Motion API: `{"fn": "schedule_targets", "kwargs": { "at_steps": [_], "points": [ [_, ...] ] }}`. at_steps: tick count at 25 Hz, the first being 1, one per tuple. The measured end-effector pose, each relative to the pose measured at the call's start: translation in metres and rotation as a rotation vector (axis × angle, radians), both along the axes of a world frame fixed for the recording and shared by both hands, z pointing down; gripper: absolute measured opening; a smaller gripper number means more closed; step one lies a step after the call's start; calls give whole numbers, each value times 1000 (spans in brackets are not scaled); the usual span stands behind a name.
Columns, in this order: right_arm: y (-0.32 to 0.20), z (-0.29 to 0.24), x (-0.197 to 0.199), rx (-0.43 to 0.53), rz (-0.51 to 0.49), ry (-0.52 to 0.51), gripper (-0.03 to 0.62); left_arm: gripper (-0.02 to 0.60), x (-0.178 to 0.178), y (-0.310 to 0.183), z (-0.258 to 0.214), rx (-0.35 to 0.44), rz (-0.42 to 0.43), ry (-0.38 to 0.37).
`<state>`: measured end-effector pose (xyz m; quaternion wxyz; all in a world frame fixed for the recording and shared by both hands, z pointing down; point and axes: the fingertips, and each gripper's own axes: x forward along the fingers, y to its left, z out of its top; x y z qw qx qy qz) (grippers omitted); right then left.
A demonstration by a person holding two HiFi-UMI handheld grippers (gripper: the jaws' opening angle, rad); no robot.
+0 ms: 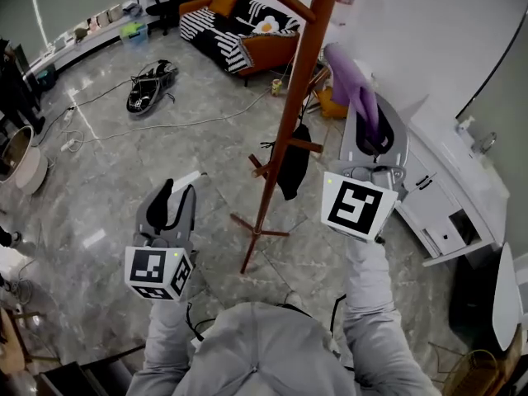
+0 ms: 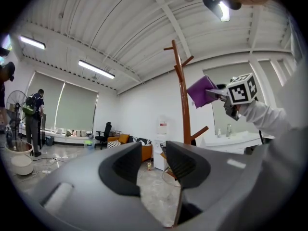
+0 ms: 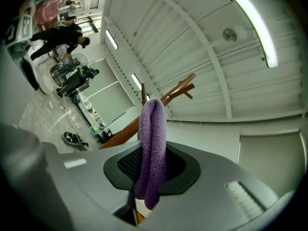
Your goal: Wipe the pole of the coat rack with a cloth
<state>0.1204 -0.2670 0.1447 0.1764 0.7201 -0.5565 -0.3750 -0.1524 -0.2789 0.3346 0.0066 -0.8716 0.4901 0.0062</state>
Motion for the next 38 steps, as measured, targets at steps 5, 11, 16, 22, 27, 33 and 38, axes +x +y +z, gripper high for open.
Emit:
{"fn": "schedule_targets", "kwargs": {
  "at_steps": [5,11,16,22,27,33,38],
  "points": [
    [-34,18,-35,-62,-37,130,57,163,-20,4,-2,8,-57,32],
    [-57,32,-61,-152,-66,251,57,163,-29,5,3,2,-111,62],
    [-67,37,-68,-203,-74,308,57,163,-25,5,9,-12,-119,80],
    [-71,78,-70,-322,-90,354,57,163,-17,-2,9,-13,-109,86],
    [-70,122,-72,-448,-104,414,57,163,-5,-5,13,-20,-83,87],
    [-68,163,-69,-607,-103,499,58,163,6,-6,19,-28,-65,93],
    [-69,182,-70,-692,-92,578,57,163,8,-6,22,-36,-65,100]
  ]
}}
